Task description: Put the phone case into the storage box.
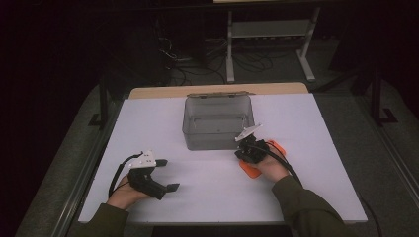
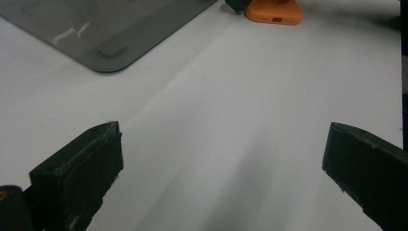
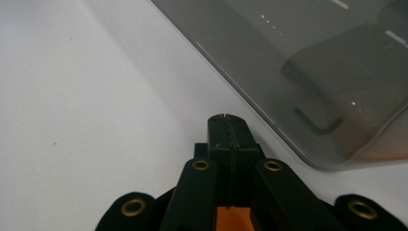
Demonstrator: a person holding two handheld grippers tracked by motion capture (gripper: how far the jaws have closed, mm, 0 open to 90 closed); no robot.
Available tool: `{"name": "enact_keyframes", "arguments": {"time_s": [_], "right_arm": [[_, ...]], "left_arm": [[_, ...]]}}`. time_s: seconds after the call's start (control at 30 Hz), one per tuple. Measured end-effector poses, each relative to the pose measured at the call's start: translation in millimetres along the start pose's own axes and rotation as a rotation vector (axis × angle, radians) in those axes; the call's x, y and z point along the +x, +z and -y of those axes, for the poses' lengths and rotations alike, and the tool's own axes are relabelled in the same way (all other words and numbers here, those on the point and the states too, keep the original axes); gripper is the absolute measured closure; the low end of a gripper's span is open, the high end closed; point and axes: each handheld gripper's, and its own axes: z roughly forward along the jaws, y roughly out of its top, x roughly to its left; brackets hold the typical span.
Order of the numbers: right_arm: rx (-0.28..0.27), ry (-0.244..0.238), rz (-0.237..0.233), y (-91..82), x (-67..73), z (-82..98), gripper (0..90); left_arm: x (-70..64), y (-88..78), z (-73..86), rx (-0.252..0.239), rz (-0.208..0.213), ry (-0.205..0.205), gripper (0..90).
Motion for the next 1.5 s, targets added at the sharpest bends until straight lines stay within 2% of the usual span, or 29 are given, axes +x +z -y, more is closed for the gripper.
{"name": "enact_keyframes", "arguments": {"time_s": [0.7, 1.5], "right_arm": [[0.045, -0.002, -0.013, -5.8, 2.2, 7.1, 88.9], [0.063, 0.020, -0.008, -29.9, 4.2, 38.3, 88.9]], "left_arm": [[-0.2, 0.0, 0.1, 0.008, 0.000, 0.006, 0.0], [-1.8, 0.8, 0.2, 0.012, -0.002, 0.005, 0.0]]}}
